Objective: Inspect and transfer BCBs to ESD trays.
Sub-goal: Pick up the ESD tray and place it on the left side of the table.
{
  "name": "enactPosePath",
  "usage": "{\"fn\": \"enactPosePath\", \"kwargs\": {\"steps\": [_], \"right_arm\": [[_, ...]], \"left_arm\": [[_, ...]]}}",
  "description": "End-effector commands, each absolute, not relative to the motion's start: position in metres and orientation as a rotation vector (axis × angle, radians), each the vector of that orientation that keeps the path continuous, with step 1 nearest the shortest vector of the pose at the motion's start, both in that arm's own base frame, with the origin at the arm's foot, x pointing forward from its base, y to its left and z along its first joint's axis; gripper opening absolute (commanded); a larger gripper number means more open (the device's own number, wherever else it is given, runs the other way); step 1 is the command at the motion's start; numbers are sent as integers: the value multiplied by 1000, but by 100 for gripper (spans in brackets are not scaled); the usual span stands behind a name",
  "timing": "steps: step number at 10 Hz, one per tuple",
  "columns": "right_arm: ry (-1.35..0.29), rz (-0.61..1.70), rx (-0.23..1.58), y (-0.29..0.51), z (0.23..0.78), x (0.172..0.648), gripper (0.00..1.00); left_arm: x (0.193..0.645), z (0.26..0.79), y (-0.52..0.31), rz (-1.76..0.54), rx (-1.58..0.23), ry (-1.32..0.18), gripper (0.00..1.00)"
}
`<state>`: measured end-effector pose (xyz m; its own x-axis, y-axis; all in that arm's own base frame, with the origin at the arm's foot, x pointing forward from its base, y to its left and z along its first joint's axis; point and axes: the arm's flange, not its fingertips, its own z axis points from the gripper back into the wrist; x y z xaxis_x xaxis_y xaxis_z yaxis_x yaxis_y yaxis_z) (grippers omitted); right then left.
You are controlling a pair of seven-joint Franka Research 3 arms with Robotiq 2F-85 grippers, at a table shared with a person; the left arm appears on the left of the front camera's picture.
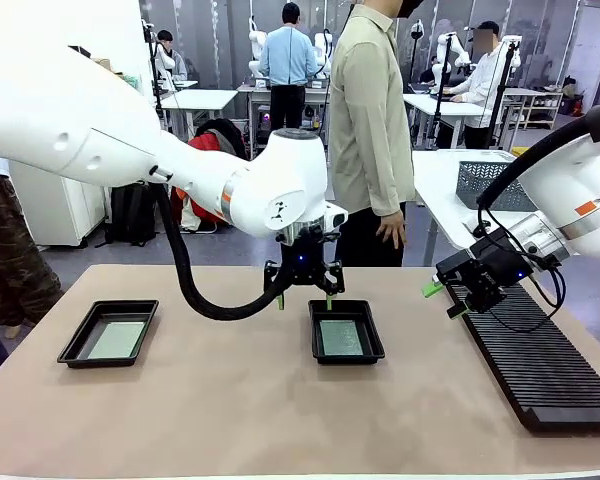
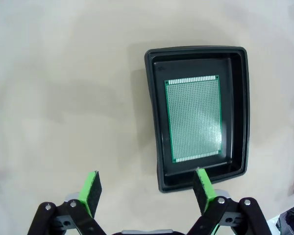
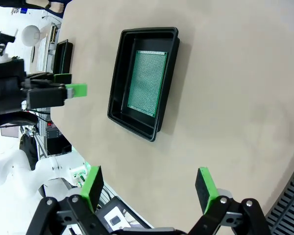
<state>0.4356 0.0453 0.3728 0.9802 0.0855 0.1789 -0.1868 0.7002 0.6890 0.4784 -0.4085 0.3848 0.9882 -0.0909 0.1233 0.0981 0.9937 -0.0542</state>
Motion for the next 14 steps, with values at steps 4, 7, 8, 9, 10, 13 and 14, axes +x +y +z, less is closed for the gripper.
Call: {"fn": "enactPosePath", "kwargs": {"steps": [4, 7, 8, 9, 10, 13, 14], "right_arm": [[-134, 145, 782, 46, 373, 436, 100], [-134, 145, 782, 46, 373, 436, 100], [-134, 145, 782, 46, 373, 436, 100], [-134, 145, 782, 46, 373, 436, 100], [-134, 145, 782, 46, 373, 436, 100], [-134, 145, 782, 46, 373, 436, 100], [-134, 145, 782, 46, 373, 436, 100]], "left_arm": [[494, 354, -433, -40, -46, -164, 100], [503, 333, -442, -40, -42, -143, 100], [505, 325, -444, -43, -48, -137, 100], [505, 319, -444, -36, -57, -134, 100], [505, 313, -443, -29, -67, -125, 100], [506, 305, -440, -6, -79, -108, 100], [507, 307, -442, -52, -67, -102, 100]]}}
